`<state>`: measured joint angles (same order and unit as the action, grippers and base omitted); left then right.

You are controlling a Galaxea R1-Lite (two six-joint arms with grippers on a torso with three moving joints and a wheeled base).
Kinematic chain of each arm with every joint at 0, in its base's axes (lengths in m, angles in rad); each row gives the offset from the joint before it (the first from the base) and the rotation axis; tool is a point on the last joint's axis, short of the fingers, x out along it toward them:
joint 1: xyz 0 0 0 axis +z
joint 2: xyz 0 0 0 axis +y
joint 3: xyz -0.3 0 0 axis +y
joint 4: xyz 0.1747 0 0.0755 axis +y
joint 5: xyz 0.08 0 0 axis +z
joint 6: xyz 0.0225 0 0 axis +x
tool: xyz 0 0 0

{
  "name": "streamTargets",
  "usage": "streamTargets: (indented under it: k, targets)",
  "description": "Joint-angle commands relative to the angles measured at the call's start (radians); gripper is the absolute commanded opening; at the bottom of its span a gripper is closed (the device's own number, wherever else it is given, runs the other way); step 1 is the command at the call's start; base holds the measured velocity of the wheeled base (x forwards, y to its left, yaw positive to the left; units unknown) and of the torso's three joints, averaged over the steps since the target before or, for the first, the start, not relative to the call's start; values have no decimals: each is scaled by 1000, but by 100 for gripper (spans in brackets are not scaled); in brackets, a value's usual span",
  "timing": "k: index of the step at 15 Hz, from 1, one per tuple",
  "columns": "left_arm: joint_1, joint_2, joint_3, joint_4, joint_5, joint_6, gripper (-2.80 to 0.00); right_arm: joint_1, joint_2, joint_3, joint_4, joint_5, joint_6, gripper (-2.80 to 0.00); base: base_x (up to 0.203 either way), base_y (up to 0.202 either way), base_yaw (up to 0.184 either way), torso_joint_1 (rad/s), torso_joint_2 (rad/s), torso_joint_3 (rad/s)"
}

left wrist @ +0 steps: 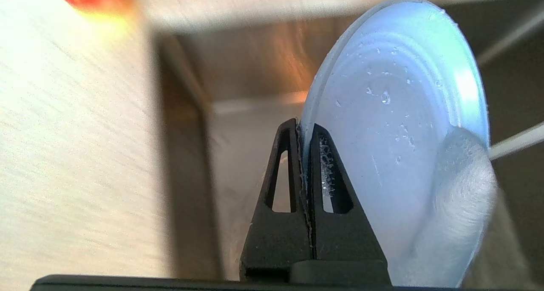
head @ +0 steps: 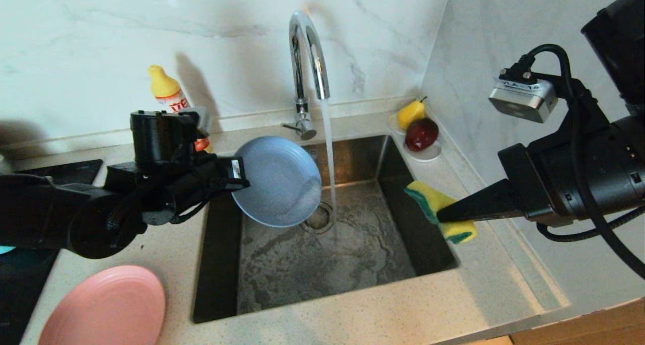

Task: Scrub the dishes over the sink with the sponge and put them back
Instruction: Rinse the plate

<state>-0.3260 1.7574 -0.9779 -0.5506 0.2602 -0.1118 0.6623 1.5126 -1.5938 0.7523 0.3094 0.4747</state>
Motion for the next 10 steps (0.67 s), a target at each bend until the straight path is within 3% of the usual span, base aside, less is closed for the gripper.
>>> streamTargets:
  k: [1, 3, 6, 10]
  targets:
    - [21, -101, 21, -6, 1, 77, -280, 0, 1, 5, 5, 2, 4, -280, 0, 0, 0, 0, 0, 0]
    - [35, -145, 56, -57, -1, 178, -280, 0, 0, 7, 5, 2, 5, -280, 0, 0, 0, 0, 0, 0]
    - [55, -169, 114, -248, -1, 319, -280, 0, 0, 17, 5, 2, 4, -280, 0, 0, 0, 0, 0, 0]
    - [90, -191, 140, -416, -2, 409, -280, 0, 6, 14, 4, 2, 4, -280, 0, 0, 0, 0, 0, 0]
